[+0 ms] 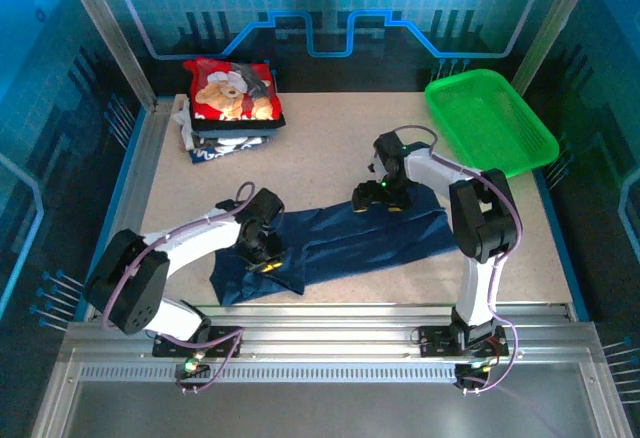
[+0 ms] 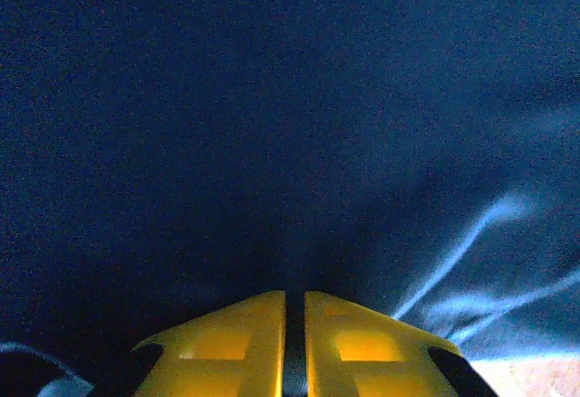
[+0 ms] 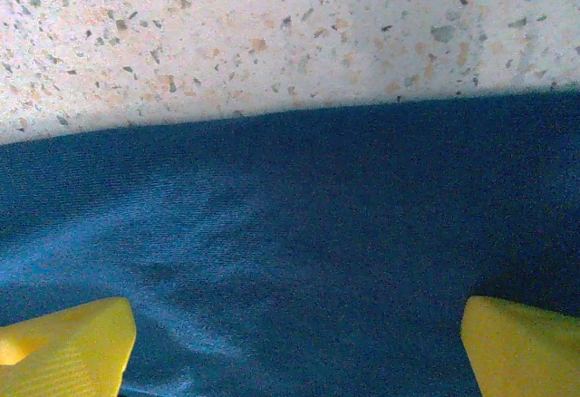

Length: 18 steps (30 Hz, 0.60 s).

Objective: Fold and stack the t-shirts

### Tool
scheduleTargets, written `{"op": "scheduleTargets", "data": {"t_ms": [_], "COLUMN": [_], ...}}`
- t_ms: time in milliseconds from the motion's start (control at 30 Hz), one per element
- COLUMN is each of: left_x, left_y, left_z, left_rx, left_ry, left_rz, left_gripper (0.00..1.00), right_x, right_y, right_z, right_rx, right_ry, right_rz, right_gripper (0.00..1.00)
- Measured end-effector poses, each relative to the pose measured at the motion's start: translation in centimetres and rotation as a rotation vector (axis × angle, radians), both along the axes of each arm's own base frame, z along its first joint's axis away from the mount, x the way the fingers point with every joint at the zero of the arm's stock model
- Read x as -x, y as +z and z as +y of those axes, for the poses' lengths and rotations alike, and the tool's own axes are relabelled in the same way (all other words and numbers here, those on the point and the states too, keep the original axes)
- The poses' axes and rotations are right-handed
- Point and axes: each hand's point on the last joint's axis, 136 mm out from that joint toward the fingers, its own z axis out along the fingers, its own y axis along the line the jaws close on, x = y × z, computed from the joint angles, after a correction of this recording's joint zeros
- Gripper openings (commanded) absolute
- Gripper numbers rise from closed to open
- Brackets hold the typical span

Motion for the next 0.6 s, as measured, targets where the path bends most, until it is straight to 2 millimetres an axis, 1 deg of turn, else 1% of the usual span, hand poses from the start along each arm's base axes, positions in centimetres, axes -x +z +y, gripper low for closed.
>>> {"op": "scheduleTargets", "data": {"t_ms": [67, 167, 233, 300, 333, 400, 433, 500, 533, 600], "left_x": [2.4, 5.7, 7.1, 7.5, 7.4, 6.6, 5.6, 3.0, 1.3, -1.5], "left_y": [0.2, 0.6, 1.1, 1.6, 1.7, 2.0, 2.2, 2.9, 3.1, 2.9], "left_z": [0.4, 1.2, 1.6, 1.9, 2.0, 2.4, 2.7, 2.7, 2.6, 2.7], "left_rx": [0.001, -0.002, 0.002, 0.006, 0.007, -0.008, -0.025, -0.044, -0.047, -0.053], "left_ry": [-0.012, -0.005, 0.008, 0.030, 0.043, 0.086, 0.113, 0.148, 0.165, 0.187], "left_rz": [0.032, 0.068, 0.072, 0.068, 0.062, 0.064, 0.065, 0.046, 0.030, 0.006], "left_gripper": [0.10, 0.10, 0.11, 0.16, 0.18, 0.19, 0.19, 0.19, 0.19, 0.17], "right_x": [-0.2, -0.6, -0.9, -1.2, -1.3, -1.5, -1.6, -1.7, -1.7, -1.7], "right_y": [-0.2, -0.5, -0.4, -0.4, -0.4, -0.5, -0.5, -0.5, -0.5, -0.6], "right_z": [-0.2, -0.4, -0.5, -0.8, -1.0, -1.3, -1.5, -1.7, -1.8, -2.1], "right_rx": [0.004, 0.010, 0.012, 0.016, 0.017, 0.018, 0.019, 0.020, 0.023, 0.033], "right_ry": [-0.007, -0.018, -0.026, -0.040, -0.047, -0.061, -0.066, -0.072, -0.075, -0.084], "right_rz": [0.008, 0.018, 0.016, 0.014, 0.015, 0.017, 0.018, 0.018, 0.019, 0.026], "right_gripper": [0.94, 0.93, 0.94, 0.93, 0.93, 0.93, 0.93, 0.93, 0.92, 0.91]}}
